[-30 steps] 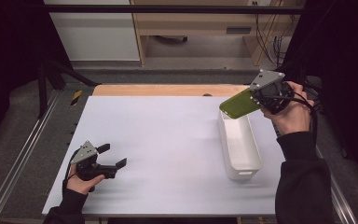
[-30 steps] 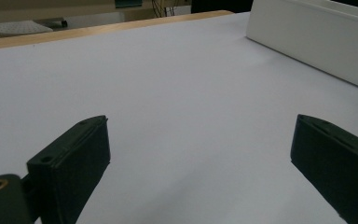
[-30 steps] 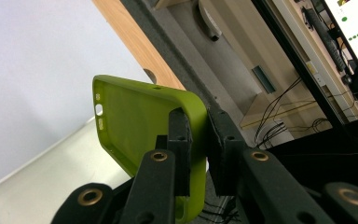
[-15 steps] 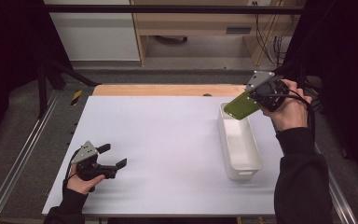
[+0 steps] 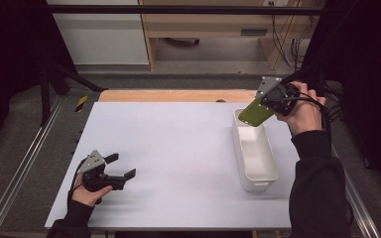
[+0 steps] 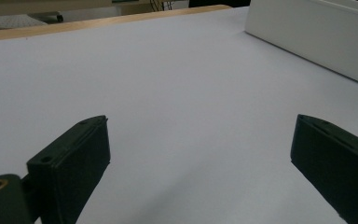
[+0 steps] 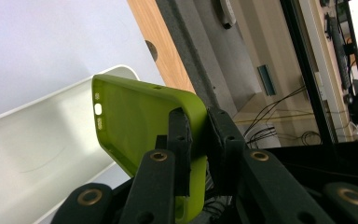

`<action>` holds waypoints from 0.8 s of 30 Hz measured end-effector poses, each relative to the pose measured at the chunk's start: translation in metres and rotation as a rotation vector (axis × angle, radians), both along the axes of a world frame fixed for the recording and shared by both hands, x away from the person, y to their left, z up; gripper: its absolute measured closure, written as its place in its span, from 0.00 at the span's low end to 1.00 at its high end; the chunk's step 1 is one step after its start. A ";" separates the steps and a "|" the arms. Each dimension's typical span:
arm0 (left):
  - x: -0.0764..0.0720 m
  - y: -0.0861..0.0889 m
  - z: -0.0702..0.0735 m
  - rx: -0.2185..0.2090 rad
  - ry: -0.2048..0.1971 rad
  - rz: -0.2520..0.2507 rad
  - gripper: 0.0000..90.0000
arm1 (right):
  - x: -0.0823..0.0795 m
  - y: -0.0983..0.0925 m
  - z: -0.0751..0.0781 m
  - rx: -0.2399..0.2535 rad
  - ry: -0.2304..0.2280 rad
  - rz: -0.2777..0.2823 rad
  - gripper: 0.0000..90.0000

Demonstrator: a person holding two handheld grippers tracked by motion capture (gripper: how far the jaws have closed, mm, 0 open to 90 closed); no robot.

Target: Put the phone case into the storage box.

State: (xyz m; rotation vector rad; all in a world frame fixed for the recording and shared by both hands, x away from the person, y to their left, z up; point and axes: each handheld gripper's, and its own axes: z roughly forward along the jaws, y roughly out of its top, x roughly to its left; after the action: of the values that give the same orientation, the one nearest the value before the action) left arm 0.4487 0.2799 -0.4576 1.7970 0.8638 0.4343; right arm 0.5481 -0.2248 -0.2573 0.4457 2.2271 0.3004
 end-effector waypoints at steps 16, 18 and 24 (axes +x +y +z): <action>0.001 0.000 -0.001 0.001 0.004 0.002 0.05 | 0.022 0.010 -0.013 -0.132 0.038 0.080 0.89; 0.001 0.000 -0.001 0.003 0.005 0.001 0.05 | 0.025 0.011 -0.015 -0.140 0.041 0.094 0.89; 0.001 -0.001 -0.002 0.002 0.010 -0.001 0.05 | 0.035 0.015 -0.024 -0.192 0.053 0.137 0.89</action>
State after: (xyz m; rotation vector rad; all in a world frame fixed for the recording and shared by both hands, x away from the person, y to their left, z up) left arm 0.4502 0.2794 -0.4598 1.8029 0.8697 0.4266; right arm 0.5831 -0.2102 -0.2808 0.2010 2.3161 0.1453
